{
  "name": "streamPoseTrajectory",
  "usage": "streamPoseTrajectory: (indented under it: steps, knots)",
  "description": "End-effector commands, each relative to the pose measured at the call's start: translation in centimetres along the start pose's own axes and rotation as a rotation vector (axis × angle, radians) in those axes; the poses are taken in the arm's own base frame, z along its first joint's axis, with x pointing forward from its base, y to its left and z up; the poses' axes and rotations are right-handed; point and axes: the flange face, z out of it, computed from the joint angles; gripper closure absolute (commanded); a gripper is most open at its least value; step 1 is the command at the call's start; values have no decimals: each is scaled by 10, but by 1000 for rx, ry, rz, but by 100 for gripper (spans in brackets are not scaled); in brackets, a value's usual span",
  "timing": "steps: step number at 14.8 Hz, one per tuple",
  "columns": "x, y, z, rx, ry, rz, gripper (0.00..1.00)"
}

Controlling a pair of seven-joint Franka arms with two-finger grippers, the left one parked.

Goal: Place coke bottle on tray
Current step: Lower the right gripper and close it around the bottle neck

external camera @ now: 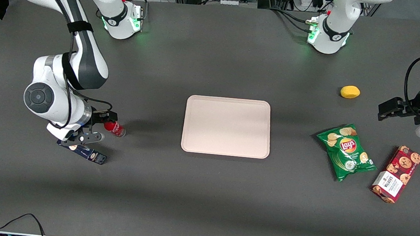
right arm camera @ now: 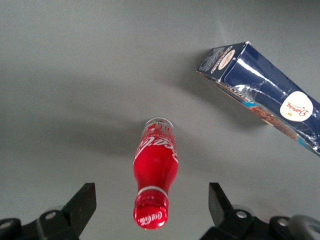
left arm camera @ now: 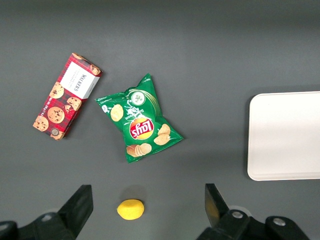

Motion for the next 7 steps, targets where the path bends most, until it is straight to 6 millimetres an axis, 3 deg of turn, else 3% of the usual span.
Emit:
streamPoseTrajectory:
  steps: [1,7]
  knots:
    - [7,0,4,-13,13,-31,0]
    - [-6,5,12,-8,-15,-49,0]
